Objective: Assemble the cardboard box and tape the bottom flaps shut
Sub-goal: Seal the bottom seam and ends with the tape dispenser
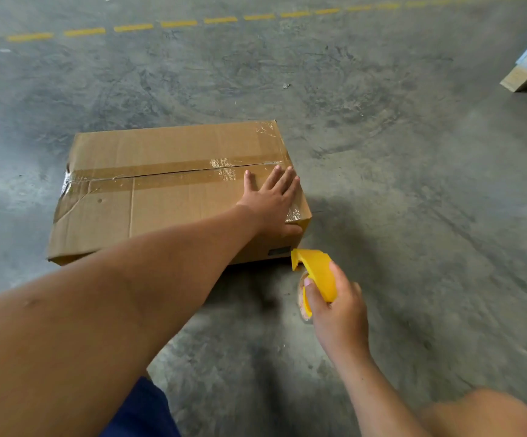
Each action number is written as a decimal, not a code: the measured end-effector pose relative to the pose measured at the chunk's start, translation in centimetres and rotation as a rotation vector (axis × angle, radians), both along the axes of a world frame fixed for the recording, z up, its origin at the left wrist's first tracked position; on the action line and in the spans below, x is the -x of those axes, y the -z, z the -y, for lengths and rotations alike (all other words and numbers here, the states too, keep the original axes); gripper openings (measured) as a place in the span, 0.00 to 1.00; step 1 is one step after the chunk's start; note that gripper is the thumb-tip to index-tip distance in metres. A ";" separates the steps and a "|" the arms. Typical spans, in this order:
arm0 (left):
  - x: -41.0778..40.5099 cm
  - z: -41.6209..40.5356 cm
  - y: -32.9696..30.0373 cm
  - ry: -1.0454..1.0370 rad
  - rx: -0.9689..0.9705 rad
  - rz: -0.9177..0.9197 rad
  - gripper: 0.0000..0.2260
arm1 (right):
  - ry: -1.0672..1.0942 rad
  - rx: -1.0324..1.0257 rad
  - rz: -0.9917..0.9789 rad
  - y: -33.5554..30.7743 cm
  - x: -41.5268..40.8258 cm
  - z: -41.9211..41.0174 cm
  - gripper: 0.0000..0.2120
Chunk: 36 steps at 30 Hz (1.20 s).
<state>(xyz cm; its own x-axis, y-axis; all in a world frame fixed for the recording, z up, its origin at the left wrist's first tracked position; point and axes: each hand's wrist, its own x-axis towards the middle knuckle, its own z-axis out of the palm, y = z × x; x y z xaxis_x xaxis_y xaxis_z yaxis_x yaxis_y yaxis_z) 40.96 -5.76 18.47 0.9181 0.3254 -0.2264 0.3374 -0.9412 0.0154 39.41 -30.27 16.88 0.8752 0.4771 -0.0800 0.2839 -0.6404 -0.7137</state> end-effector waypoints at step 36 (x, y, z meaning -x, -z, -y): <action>23.7 -13.1 -2.3 -1.091 0.183 0.148 0.52 | -0.505 -0.499 0.270 -7.1 4.7 -16.1 0.33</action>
